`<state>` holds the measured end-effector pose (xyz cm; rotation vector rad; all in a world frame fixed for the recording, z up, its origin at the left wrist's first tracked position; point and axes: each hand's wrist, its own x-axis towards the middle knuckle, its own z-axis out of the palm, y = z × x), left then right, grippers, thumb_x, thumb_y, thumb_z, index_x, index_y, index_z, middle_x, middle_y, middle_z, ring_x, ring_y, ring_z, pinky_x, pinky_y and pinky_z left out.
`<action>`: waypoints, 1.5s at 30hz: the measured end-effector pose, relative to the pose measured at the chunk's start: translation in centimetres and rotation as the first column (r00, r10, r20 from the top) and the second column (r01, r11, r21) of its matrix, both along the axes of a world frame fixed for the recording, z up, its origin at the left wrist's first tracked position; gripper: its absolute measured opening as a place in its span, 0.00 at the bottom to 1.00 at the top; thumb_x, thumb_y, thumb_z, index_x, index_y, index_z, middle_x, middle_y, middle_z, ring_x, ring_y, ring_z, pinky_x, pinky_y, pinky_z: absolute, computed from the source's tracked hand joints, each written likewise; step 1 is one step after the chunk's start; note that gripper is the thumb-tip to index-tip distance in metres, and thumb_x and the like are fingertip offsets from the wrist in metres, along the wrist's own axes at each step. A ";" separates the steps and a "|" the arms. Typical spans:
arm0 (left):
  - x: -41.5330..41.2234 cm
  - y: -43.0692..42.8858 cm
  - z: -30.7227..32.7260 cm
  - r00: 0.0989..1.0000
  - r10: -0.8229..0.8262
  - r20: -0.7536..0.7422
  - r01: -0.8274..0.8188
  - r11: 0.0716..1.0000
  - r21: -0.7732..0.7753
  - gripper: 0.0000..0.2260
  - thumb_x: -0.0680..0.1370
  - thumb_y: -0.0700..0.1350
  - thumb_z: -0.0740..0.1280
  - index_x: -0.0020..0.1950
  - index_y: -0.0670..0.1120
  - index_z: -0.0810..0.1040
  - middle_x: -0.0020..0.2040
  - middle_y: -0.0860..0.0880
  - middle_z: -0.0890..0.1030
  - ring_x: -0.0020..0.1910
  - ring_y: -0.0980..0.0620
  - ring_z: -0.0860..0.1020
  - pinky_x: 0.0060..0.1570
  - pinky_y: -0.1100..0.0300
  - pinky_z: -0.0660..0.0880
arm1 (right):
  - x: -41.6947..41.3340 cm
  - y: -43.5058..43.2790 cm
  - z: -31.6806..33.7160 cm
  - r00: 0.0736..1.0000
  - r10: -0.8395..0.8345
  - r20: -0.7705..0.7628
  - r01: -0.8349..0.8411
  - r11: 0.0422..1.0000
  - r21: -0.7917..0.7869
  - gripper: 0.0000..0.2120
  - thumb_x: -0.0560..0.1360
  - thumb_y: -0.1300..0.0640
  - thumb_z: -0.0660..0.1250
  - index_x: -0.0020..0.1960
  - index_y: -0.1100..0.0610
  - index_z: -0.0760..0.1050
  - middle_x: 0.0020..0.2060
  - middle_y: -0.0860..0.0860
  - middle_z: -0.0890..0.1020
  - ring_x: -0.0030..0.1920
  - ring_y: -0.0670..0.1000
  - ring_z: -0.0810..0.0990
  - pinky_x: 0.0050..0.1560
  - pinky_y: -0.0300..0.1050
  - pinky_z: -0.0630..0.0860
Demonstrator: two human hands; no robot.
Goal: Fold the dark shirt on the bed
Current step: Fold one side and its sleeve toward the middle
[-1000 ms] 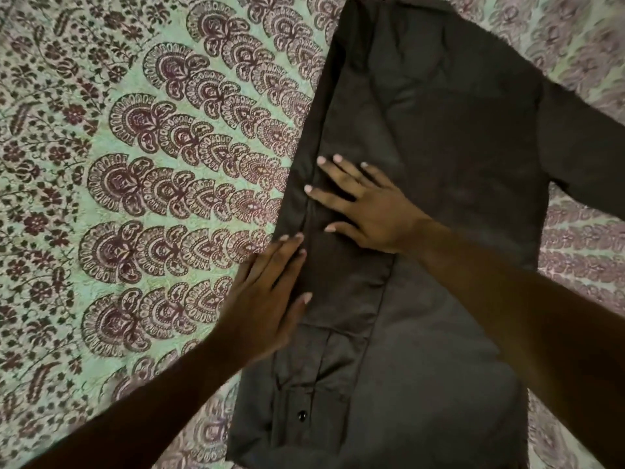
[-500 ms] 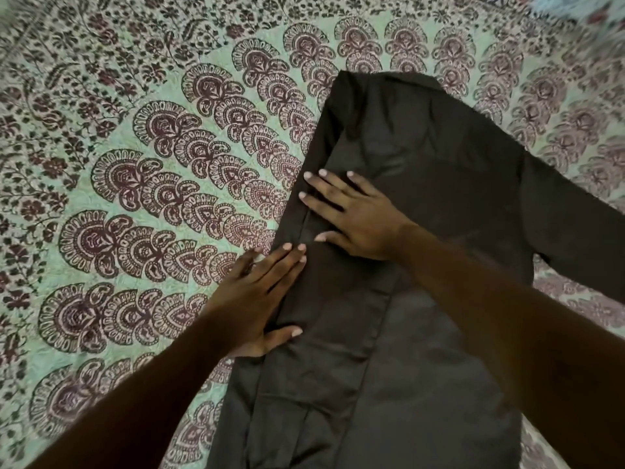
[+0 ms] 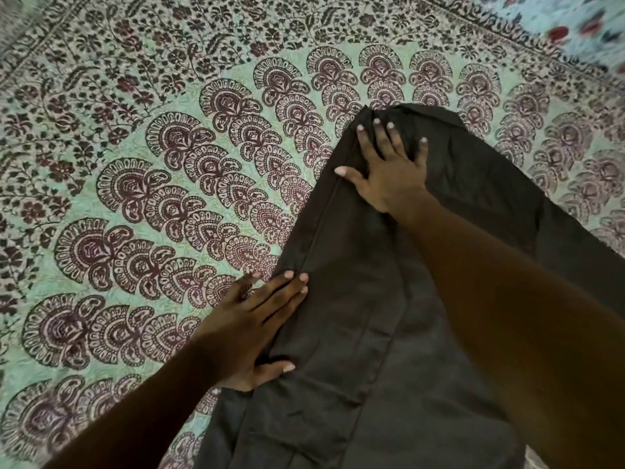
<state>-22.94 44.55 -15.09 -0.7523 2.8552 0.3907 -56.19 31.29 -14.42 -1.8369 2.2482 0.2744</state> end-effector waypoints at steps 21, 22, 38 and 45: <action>0.0 0.2 0.1 1.000 -0.003 0.005 0.003 0.999 -0.044 0.48 0.75 0.73 0.59 0.85 0.43 0.55 0.86 0.48 0.53 0.84 0.48 0.54 0.77 0.40 0.61 | 6.1 15.6 -0.9 0.998 0.049 0.031 -0.038 0.956 -0.290 0.37 0.83 0.37 0.54 0.85 0.56 0.53 0.85 0.57 0.47 0.84 0.60 0.45 0.81 0.66 0.47; 0.1 0.3 0.1 1.000 -0.006 0.002 0.006 0.999 -0.047 0.48 0.75 0.73 0.59 0.85 0.43 0.55 0.86 0.48 0.53 0.84 0.49 0.54 0.77 0.40 0.61 | 7.5 17.1 -0.8 0.991 0.125 0.046 -0.106 0.952 -0.288 0.36 0.83 0.39 0.57 0.84 0.56 0.54 0.85 0.57 0.48 0.84 0.60 0.45 0.81 0.67 0.49; 2.2 7.9 2.8 0.983 0.039 -0.179 -0.074 0.978 -0.196 0.20 0.74 0.54 0.67 0.63 0.46 0.77 0.63 0.43 0.74 0.57 0.40 0.74 0.54 0.46 0.72 | 18.5 33.7 -0.4 0.990 0.045 0.130 -0.028 0.991 -0.133 0.30 0.82 0.47 0.57 0.79 0.61 0.66 0.83 0.60 0.57 0.83 0.64 0.55 0.79 0.63 0.61; 9.1 14.6 3.1 0.976 -0.121 0.179 0.098 0.986 0.134 0.59 0.65 0.76 0.67 0.86 0.48 0.47 0.86 0.46 0.41 0.85 0.47 0.48 0.79 0.40 0.55 | 24.3 44.9 1.4 0.981 0.044 0.187 -0.043 0.999 -0.008 0.40 0.81 0.31 0.53 0.84 0.57 0.57 0.84 0.60 0.53 0.83 0.65 0.51 0.79 0.63 0.55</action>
